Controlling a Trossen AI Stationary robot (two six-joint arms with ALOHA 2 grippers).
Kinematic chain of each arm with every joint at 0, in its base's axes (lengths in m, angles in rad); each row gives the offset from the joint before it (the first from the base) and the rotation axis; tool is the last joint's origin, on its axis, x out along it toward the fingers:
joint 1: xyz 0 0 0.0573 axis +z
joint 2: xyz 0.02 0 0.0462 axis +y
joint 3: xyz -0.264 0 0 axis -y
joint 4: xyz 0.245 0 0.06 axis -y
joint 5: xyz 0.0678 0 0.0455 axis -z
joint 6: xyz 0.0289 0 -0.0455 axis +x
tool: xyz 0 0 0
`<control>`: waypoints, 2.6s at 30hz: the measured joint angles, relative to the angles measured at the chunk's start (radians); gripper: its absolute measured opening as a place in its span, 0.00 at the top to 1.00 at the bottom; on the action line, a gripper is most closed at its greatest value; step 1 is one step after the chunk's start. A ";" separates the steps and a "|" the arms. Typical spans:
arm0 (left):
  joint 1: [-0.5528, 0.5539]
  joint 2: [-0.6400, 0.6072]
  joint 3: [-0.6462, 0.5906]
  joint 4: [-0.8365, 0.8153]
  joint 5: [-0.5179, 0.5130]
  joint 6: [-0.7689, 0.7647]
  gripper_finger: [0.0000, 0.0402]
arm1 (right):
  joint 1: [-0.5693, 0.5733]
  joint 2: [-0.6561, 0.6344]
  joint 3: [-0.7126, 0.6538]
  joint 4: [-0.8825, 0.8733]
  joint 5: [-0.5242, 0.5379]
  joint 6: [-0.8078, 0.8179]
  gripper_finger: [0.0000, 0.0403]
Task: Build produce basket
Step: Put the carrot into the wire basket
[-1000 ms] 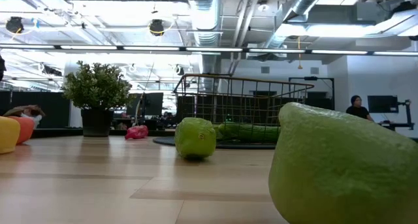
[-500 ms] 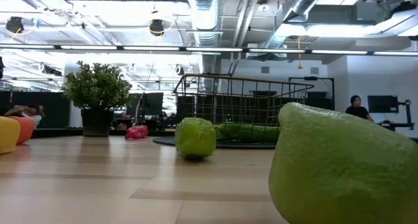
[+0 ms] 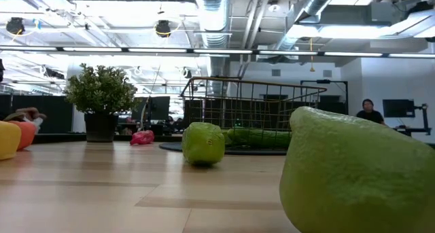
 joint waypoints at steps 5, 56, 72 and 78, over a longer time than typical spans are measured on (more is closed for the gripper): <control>0.000 0.000 0.000 0.000 0.000 -0.019 0.55 | 0.010 0.001 -0.083 0.119 -0.003 0.002 0.49; 0.000 0.000 0.000 -0.015 0.004 -0.044 0.55 | -0.226 0.001 -0.204 0.393 -0.018 -0.283 0.83; 0.000 0.000 0.000 -0.054 0.039 -0.042 0.55 | -0.689 0.000 0.477 -0.125 0.374 -1.085 0.83; 0.000 0.000 0.000 -0.063 0.055 -0.042 0.55 | -0.934 0.000 0.562 0.015 0.363 -1.415 0.83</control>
